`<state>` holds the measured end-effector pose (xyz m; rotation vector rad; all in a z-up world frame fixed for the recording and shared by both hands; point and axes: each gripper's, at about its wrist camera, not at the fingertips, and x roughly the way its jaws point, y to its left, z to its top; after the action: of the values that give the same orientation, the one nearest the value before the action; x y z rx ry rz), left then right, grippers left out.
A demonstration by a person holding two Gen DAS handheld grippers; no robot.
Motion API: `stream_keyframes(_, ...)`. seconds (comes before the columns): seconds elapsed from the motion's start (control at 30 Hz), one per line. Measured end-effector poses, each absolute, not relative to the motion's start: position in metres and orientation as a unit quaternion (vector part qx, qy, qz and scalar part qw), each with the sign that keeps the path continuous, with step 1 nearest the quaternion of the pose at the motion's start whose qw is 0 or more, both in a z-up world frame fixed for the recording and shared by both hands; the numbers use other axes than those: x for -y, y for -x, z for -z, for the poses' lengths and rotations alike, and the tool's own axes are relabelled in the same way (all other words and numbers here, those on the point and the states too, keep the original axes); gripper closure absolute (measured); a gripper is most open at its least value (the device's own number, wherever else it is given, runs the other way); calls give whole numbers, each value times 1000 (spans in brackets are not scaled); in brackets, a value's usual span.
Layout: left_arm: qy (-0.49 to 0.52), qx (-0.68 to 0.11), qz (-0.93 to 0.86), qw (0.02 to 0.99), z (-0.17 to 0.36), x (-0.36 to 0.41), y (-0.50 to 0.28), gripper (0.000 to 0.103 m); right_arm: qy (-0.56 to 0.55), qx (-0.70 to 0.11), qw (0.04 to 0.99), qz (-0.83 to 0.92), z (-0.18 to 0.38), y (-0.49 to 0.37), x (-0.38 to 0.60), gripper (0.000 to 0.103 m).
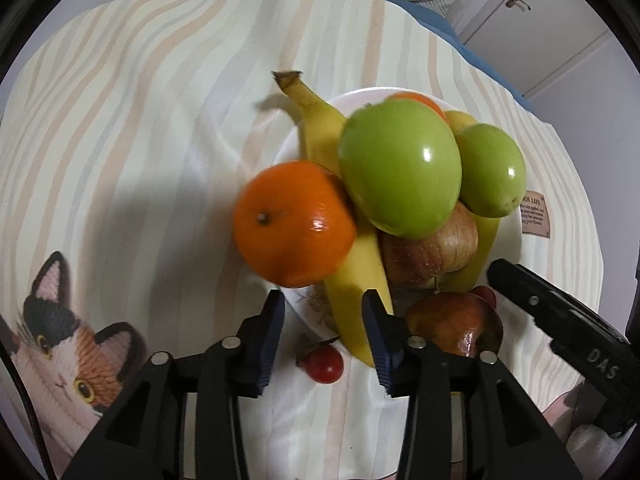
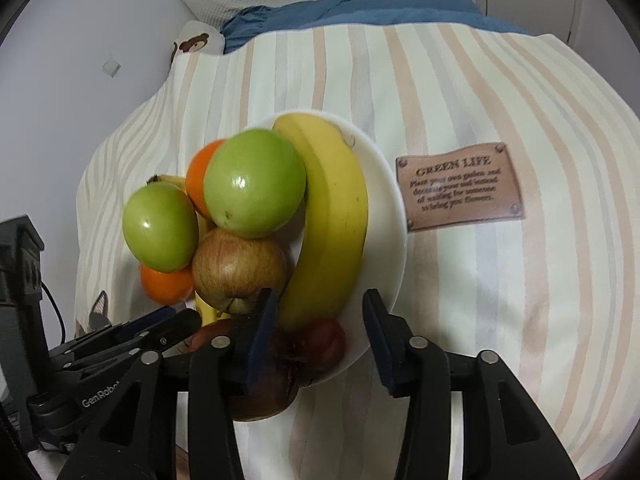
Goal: Organize fruits
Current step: 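Carry both cherry tomatoes over the plate with both tools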
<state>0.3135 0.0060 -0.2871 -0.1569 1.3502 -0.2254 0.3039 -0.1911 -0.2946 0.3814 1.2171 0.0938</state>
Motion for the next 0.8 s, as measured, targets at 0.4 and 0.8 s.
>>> stream_keyframes(0.4, -18, -590, 102, 800, 271, -21, -271, 32, -165, -540, 824, -52, 261, -277, 191, 38)
stream_keyframes(0.8, -158, -582, 168, 780, 316, 29, -265, 69, -168, -547, 819, -34, 268, -258, 207, 38)
